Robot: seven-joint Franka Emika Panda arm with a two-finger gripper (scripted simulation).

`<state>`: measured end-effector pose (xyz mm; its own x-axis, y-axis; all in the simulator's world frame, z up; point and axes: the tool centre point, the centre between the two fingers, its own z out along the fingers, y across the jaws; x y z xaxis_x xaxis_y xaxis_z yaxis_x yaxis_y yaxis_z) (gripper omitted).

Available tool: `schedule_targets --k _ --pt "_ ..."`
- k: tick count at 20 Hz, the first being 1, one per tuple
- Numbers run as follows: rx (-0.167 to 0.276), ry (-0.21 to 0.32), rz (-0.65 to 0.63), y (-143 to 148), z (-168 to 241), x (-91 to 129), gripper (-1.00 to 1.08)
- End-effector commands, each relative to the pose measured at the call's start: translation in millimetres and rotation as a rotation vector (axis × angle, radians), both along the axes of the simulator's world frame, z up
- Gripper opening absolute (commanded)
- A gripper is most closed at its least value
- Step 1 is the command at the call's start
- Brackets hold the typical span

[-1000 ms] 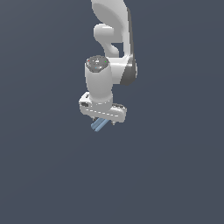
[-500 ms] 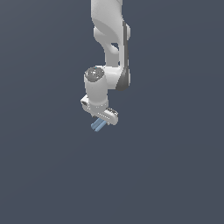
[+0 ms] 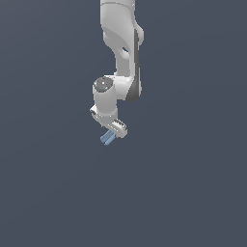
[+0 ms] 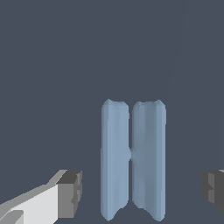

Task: Pick up the object and move it to a goal position.

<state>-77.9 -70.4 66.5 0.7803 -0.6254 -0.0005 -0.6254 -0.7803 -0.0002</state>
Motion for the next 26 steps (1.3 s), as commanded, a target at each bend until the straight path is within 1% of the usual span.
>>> schedule_targets --k 1,6,15,20,21,26 --pt "0.0 0.0 0.0 0 0 0 1.0" --pt "0.0 0.0 -0.001 0 -7 0 1.0" --pt "0.0 0.0 -0.005 0 -44 -2 1.0" --pt "0.0 0.0 -0.006 0 -51 -1 1.0" --pt "0.0 0.0 -0.006 0 -51 -1 -1.0" --pt "0.0 0.0 -0.006 0 -51 -1 -1.0"
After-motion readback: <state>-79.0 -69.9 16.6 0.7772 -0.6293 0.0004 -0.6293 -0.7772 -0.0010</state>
